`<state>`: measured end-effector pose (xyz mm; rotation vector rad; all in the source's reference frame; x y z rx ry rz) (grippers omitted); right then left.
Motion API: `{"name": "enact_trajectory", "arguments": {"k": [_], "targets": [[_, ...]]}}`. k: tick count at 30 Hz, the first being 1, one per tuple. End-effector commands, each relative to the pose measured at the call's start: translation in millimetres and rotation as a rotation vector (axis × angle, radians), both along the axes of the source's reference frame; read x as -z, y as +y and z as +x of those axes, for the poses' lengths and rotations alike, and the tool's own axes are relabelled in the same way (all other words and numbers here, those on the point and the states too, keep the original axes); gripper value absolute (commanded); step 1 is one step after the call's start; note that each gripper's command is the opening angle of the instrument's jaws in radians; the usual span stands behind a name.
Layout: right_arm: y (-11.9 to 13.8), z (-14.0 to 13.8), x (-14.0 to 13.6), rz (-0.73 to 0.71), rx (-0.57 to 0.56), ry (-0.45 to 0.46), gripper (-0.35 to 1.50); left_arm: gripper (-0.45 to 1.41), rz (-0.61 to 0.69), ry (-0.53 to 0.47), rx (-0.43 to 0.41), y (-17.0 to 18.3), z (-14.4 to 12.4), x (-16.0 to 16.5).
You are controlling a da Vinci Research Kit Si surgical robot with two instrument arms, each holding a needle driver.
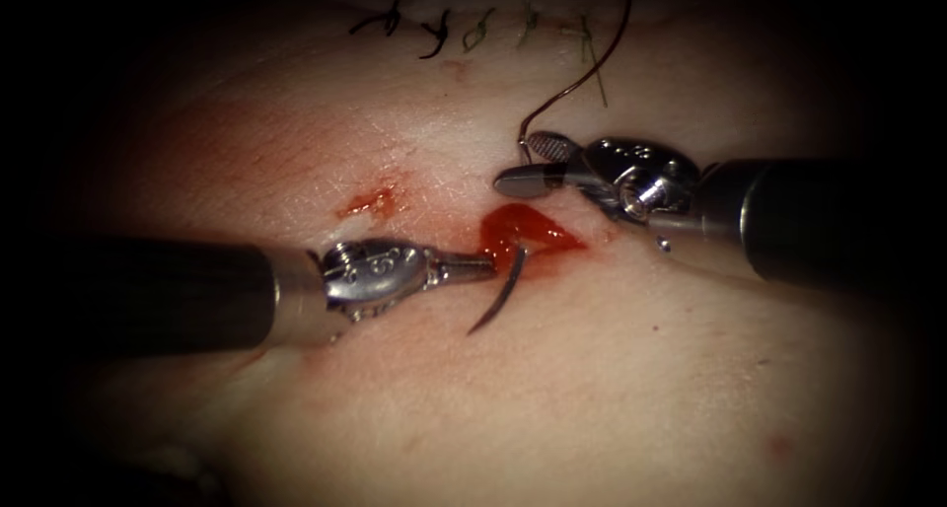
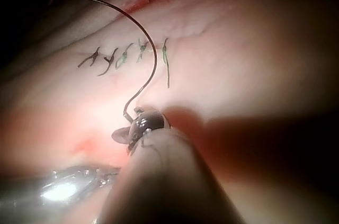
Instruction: Wound Closure
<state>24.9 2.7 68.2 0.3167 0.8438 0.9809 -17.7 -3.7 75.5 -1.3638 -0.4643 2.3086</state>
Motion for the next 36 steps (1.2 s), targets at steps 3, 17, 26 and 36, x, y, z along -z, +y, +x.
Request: {"name": "enact_trajectory", "arguments": {"k": [3,17,26,36], "targets": [[0.6,-0.8,0.3,-0.019,0.007,0.017,1.30,0.56,-0.078,-0.082,-0.042,-1.3,-0.5,-0.6],[-0.2,-5.7,1.2,-0.045,-0.018,0.024,1.30,1.18,-0.453,-0.305,-0.182,-5.0,-2.9,-1.0],[-1.2,-6.2,0.0,-0.060,-0.022,0.014,1.28,0.91,-0.554,-0.354,-0.088,-4.5,-2.5,0.2],[-1.3,-6.2,-0.1,-0.063,-0.028,0.008,1.28,0.76,-0.573,-0.357,-0.051,-3.3,-2.6,1.7]]}}
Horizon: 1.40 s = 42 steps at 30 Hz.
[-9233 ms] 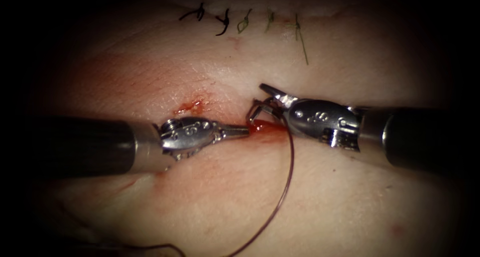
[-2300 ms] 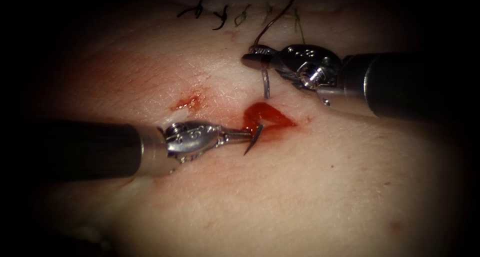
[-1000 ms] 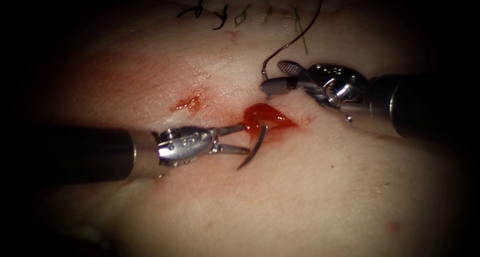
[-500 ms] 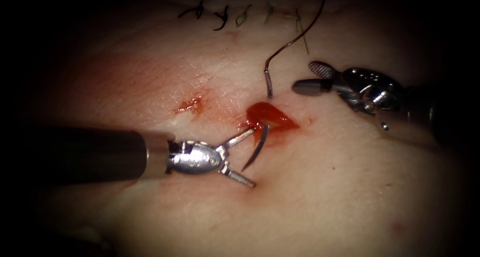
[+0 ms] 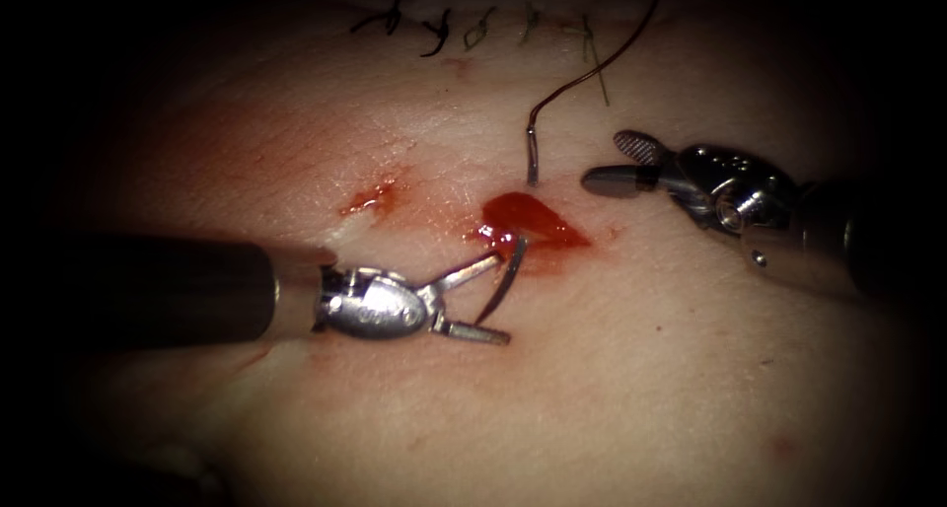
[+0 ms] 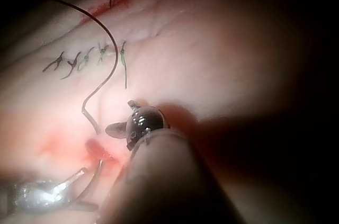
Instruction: Wound Closure
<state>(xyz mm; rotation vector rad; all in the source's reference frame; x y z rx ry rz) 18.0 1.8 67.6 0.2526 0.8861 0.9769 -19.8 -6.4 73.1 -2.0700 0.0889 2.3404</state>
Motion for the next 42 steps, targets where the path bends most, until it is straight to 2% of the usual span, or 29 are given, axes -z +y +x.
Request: {"name": "enact_trajectory", "arguments": {"k": [1,9,10,12,15,20,24,27,31,37,42], "targets": [[-0.3,0.7,-0.7,0.002,0.000,0.002,1.28,0.76,0.004,0.001,0.001,-0.6,-0.7,-0.6],[-0.4,0.7,-0.7,0.001,-0.002,0.000,1.28,0.74,0.005,0.002,0.013,-0.2,-1.7,0.1],[-0.4,0.7,-0.7,0.001,-0.002,0.000,1.28,0.69,0.005,0.003,0.015,-0.2,-1.7,0.1],[-0.5,0.7,-0.7,0.001,-0.002,0.000,1.28,0.41,0.005,-0.001,0.008,-0.2,-1.5,0.1],[-0.6,0.8,-0.6,0.001,-0.002,0.000,1.28,0.22,0.006,0.000,0.004,-0.3,-1.3,0.2],[-0.8,0.8,-0.6,0.001,-0.003,0.000,1.28,-0.06,0.096,0.026,-0.015,0.3,-0.4,0.9],[-1.0,0.8,-0.5,0.001,-0.002,0.000,1.28,-0.38,0.192,0.034,-0.025,0.8,0.8,2.0],[-1.5,1.0,-0.3,0.004,0.002,0.004,1.28,-0.42,0.252,0.035,-0.035,1.1,2.0,3.3],[-2.4,1.2,0.3,0.020,0.048,0.048,1.30,-0.42,0.297,0.031,-0.091,1.1,3.5,5.8],[-2.5,1.3,1.8,0.043,0.068,0.073,1.30,-0.45,0.309,0.039,-0.126,-0.8,3.4,7.7],[-3.7,1.7,3.4,0.171,0.051,0.157,1.24,-0.45,0.316,0.035,-0.141,-2.0,3.1,9.2]]}}
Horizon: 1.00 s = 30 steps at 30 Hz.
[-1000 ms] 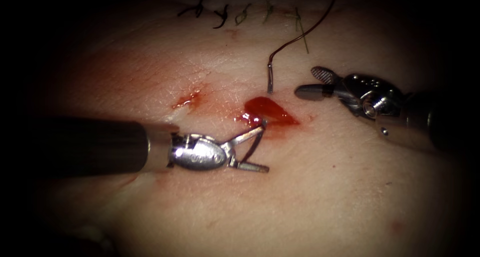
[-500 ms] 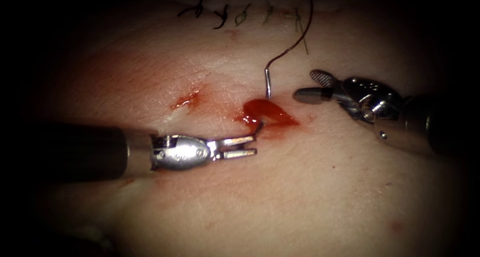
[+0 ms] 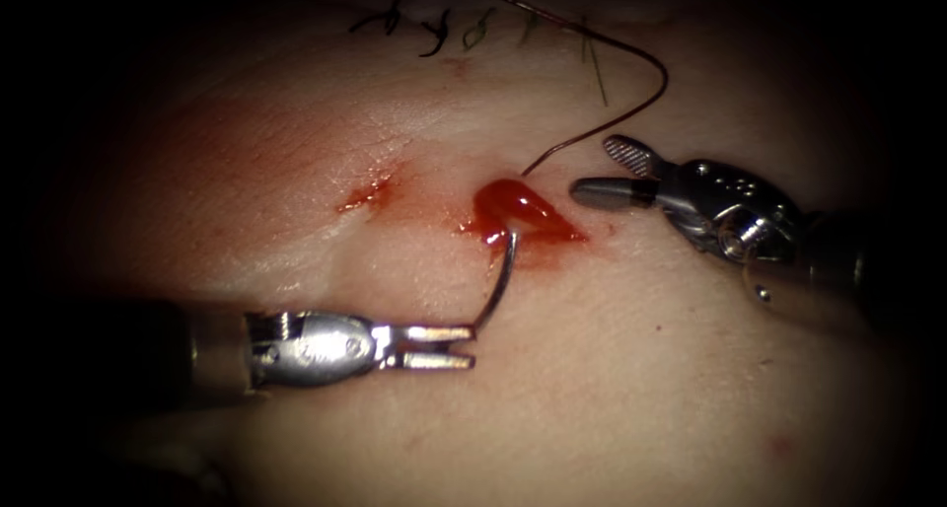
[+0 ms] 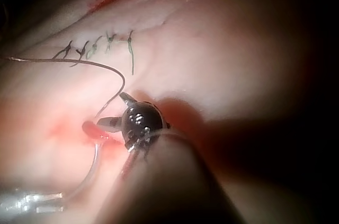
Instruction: Wound Closure
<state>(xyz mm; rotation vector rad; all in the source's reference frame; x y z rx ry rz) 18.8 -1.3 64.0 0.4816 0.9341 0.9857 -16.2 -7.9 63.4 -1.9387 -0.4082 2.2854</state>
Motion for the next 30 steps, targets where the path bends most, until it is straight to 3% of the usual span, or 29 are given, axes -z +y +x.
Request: {"name": "enact_trajectory", "arguments": {"k": [1,13,20,30], "targets": [[-1.1,1.1,0.0,0.033,0.001,0.020,1.26,-0.45,0.006,-0.003,-0.003,-0.7,-0.4,-0.1],[-2.7,2.5,3.0,0.092,0.036,0.073,1.30,-0.45,-0.009,0.013,0.029,-0.8,3.0,5.9],[-3.3,3.7,3.0,0.138,0.062,0.117,1.30,-0.45,-0.137,0.083,0.102,2.1,1.2,6.6],[-4.4,4.7,3.6,0.236,0.075,0.214,1.30,-0.45,-0.267,0.140,0.114,2.4,-0.5,4.9]]}}
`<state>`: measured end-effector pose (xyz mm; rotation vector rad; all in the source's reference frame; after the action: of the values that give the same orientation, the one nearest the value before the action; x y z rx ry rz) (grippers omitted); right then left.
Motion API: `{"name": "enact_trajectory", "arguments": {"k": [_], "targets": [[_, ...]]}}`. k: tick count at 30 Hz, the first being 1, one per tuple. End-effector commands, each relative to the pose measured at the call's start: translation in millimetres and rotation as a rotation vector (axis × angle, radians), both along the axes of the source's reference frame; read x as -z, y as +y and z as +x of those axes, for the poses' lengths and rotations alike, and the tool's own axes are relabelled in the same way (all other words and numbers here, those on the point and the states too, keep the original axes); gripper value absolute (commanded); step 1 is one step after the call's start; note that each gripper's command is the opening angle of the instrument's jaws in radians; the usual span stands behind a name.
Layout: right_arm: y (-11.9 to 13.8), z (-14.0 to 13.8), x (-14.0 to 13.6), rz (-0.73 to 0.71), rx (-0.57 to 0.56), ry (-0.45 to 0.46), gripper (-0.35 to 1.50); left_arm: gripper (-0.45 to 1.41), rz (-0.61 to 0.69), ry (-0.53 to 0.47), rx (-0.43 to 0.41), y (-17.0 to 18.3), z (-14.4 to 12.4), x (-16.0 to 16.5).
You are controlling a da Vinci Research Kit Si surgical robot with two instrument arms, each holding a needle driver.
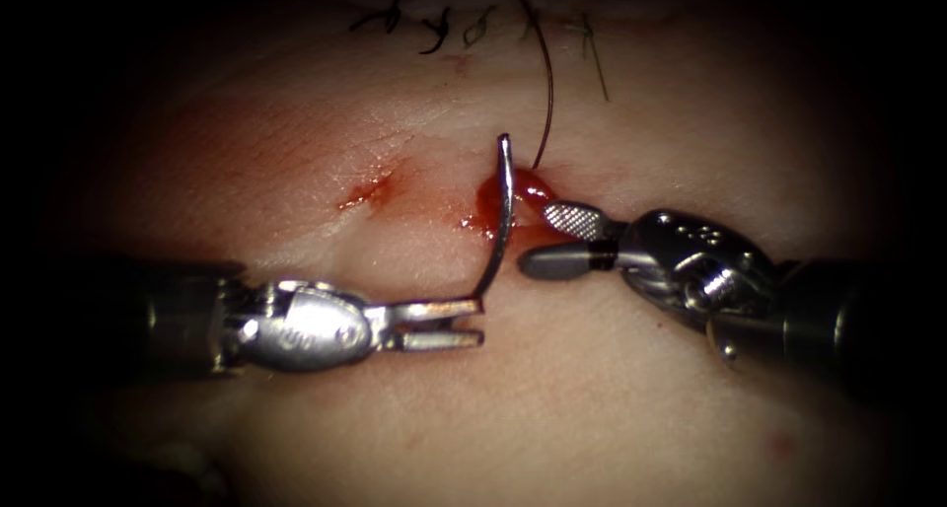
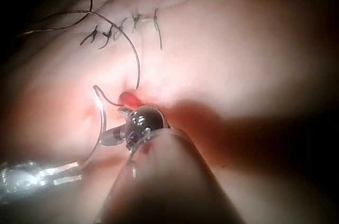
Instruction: Wound Closure
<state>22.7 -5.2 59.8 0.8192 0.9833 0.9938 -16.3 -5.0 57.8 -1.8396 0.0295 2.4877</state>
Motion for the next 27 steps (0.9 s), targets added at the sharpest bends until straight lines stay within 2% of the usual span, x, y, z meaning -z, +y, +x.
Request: {"name": "enact_trajectory", "arguments": {"k": [1,8,16,21,27], "targets": [[-0.4,1.0,-0.6,0.011,0.003,0.015,1.30,-0.45,-0.001,0.002,0.000,-0.5,-0.4,-0.7],[0.4,1.8,-1.2,0.021,-0.013,0.004,1.28,-0.45,-0.046,0.014,-0.006,-0.9,-0.2,-0.7],[2.4,2.2,-2.8,0.065,-0.041,-0.006,1.23,-0.45,-0.123,0.019,-0.034,-1.3,-0.1,-1.1],[1.9,3.1,-3.8,0.117,-0.018,0.013,1.23,-0.45,-0.149,0.023,-0.041,-1.5,-0.2,-1.5],[1.2,3.7,-3.7,0.141,0.010,0.034,1.19,-0.45,-0.157,0.026,-0.042,-1.4,-0.1,-1.9]]}}
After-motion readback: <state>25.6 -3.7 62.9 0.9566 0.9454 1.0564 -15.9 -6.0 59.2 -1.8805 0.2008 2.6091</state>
